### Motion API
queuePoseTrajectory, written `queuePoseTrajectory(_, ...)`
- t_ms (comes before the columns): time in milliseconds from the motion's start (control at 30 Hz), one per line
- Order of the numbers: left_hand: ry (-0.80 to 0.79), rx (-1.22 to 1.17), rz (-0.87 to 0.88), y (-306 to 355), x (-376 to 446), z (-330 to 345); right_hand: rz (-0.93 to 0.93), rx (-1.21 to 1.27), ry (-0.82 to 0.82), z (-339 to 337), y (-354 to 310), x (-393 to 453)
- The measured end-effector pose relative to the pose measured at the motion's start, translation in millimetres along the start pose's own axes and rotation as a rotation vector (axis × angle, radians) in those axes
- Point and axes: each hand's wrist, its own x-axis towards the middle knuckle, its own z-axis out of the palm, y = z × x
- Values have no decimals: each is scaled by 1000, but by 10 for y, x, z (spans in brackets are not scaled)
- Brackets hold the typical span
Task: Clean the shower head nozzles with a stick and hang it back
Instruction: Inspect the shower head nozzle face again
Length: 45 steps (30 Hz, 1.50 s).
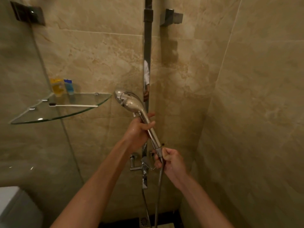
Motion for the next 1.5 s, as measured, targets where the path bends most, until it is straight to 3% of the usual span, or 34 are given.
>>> queuePoseTrajectory(233, 27, 94, 152, -105, -3, -105, -79, 11, 79, -62, -10, 38)
queuePoseTrajectory(400, 47, 97, 102, -150, 39, -98, -85, -57, 92, -34, 20, 19)
queuePoseTrajectory(567, 198, 337, 98, -169, 65, -26, -120, -170, 60, -21, 47, -14)
queuePoseTrajectory(767, 335, 489, 75, -181, 34, 135, -212, -364, 135, -1, 55, -33)
queuePoseTrajectory(900, 481, 457, 84, -235, 72, 249, -222, -350, 161, 33, 77, -29)
queuePoseTrajectory(1233, 531, 310, 79, -207, 112, 273, -215, -373, 112, 20, 120, -50)
queuePoseTrajectory(1300, 497, 154, 22, -168, 104, 300, -168, -335, 77, -1, 125, -41)
queuePoseTrajectory(1400, 243, -111, -70, -105, 34, 246, -131, -265, 45, -30, 123, -15)
queuePoseTrajectory(1500, 34, -5, -140, -48, -6, 198, -144, -243, 75, -47, 109, 4)
